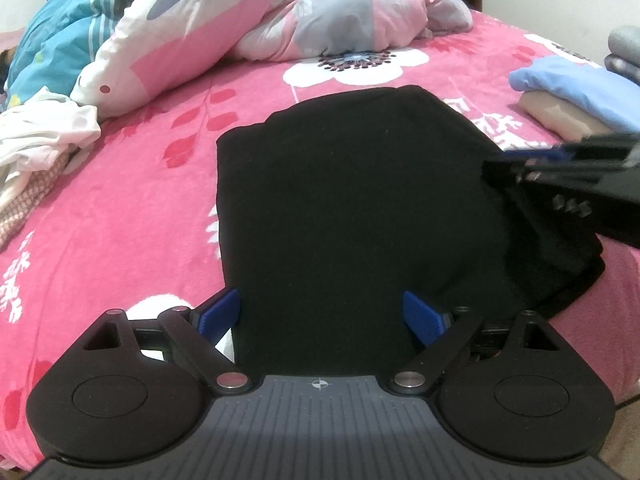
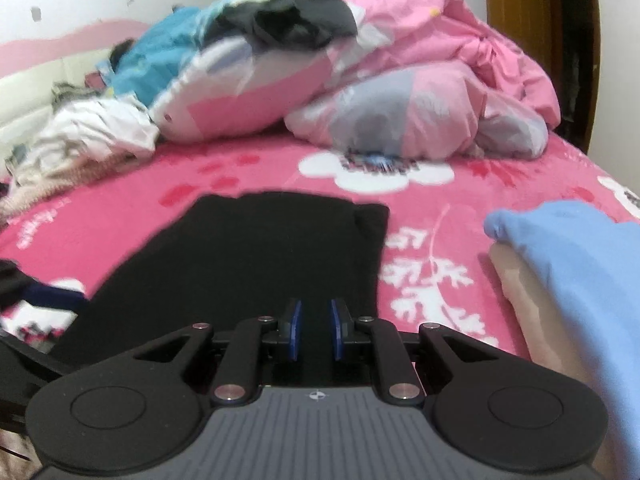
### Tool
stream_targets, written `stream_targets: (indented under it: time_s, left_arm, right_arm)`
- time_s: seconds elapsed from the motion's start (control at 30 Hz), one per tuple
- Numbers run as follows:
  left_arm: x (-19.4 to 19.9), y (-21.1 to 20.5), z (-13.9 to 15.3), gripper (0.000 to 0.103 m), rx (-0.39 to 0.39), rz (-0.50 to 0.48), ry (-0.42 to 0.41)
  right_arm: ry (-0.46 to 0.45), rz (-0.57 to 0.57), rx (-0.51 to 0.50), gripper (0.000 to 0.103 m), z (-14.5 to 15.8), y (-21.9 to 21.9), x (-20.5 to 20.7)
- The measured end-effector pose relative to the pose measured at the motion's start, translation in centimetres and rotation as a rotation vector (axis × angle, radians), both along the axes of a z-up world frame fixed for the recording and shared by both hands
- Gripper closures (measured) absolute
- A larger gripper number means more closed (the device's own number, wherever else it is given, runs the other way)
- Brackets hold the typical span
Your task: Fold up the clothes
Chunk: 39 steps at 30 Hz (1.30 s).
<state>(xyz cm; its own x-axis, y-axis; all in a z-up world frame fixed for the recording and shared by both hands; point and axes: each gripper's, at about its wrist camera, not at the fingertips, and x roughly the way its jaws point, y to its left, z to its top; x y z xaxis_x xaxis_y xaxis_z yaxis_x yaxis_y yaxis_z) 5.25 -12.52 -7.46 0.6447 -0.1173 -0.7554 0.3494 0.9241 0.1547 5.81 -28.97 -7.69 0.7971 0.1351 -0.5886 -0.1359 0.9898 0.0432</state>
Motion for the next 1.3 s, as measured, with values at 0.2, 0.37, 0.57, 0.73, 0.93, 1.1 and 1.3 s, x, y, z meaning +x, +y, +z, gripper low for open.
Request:
stream_targets:
  time_s: [0.2,0.37,0.57,0.73,0.93,1.1,1.3]
  left_arm:
    - [0.0,-0.1,0.0,0.012,0.006,0.002,0.002]
    - [0.0,0.0,0.1,0.012,0.004,0.004,0.008]
    - [0.0,0.0,0.1,0.012,0.002,0.009,0.014]
    - [0.0,0.0,0.1,0.012,0.000,0.014,0.016]
    - [0.0,0.1,0.1,0.011,-0.002,0.016,0.018]
    - [0.0,0.1,0.1,0.011,-0.005,0.018,0.019]
    - [0.0,0.3,0.1,0.011,-0.016,0.020,0.015]
  right_arm:
    - [0.005,0.018,0.003,0.088,-1.4,-0.5,0.3]
    - [0.002,0.020,0.009,0.088,-1.4,-0.6,0.2]
    - [0.002,0.018,0.004,0.087,-1.4,-0.4,0.2]
    - [0.002,0.020,0.017,0.087,-1.3,-0.6,0.1]
    - [-0.001,-0.023,0.119,0.069,0.4,-1.7,-1.6]
    - [-0.021,-0.062,0.185,0.066,2.5,-2.5,-3.7]
    - [-0.050,-0.157,0.272,0.004,5.1,-3.7,-5.6]
